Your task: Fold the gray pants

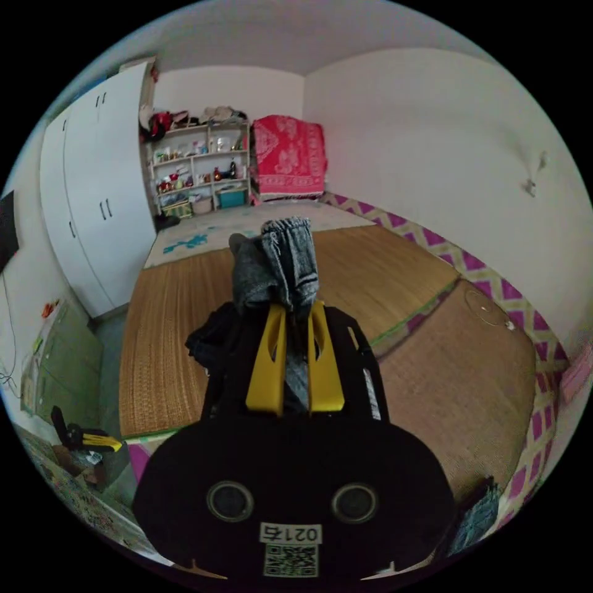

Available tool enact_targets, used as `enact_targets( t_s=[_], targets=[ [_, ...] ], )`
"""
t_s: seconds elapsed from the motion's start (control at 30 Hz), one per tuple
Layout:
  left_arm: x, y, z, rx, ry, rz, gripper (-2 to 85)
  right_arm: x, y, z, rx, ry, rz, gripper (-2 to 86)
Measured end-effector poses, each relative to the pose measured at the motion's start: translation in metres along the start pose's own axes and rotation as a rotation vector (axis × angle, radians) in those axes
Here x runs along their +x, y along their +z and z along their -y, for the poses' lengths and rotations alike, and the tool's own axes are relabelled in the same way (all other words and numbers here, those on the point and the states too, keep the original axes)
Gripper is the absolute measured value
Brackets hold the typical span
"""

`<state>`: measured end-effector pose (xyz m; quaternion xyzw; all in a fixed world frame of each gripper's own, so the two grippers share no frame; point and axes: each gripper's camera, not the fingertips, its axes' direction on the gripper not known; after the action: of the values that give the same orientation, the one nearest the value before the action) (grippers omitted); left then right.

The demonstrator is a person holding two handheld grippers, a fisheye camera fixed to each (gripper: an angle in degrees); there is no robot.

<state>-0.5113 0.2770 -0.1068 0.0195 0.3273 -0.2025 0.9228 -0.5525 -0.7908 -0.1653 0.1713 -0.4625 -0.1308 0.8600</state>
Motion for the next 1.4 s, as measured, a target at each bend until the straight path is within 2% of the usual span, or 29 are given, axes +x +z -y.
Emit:
enact_targets(
  t_s=[0.13,0.23,0.37,0.43,0.5,0.67,0.83,0.93,1.03,1.13,1.27,1.4],
  targets=[
    [0.039,0.01,0.011,-0.015,0.12,0.034,-1.0,0.02,-0.066,-0.033,-0.056,-0.074,-0.11,5.7],
    [0.06,0.022,0.016,-0.043,0.148,-0.074,-1.0,0.003,-0.094,-0.08,-0.167,-0.167,-0.193,5.8],
    [0.085,0.032,0.016,-0.063,0.184,-0.134,-1.0,-0.061,-0.054,-0.188,-0.398,-0.288,-0.269,5.9],
    [0.097,0.038,0.014,-0.073,0.2,-0.159,-1.0,-0.099,-0.016,-0.247,-0.505,-0.348,-0.242,5.9],
    [0.104,0.043,0.013,-0.085,0.203,-0.177,-1.0,-0.134,0.023,-0.315,-0.596,-0.358,-0.128,5.6],
    [0.111,0.045,0.006,-0.092,0.202,-0.179,-1.0,-0.116,-0.02,-0.351,-0.39,-0.099,-0.095,7.4],
    [0.106,0.056,0.003,-0.099,0.155,-0.193,-0.9,-0.121,-0.037,-0.376,-0.366,-0.139,-0.133,12.9],
    [0.111,0.064,0.004,-0.1,0.162,-0.199,-1.0,-0.123,-0.014,-0.397,-0.397,-0.141,-0.169,11.9],
    [0.118,0.066,0.005,-0.084,0.169,-0.194,-0.9,-0.1,-0.007,-0.416,-0.358,-0.038,-0.232,8.1],
    [0.123,0.072,0.006,-0.079,0.169,-0.199,-1.0,-0.05,-0.035,-0.435,-0.31,0.116,-0.082,5.8],
    [0.133,0.086,0.007,-0.077,0.18,-0.195,-1.0,0.05,-0.159,-0.472,-0.073,0.331,0.014,4.5],
    [0.157,0.11,0.01,-0.055,0.234,-0.177,-1.0,0.157,-0.316,-0.559,0.138,0.551,-0.013,4.0]
  ],
)
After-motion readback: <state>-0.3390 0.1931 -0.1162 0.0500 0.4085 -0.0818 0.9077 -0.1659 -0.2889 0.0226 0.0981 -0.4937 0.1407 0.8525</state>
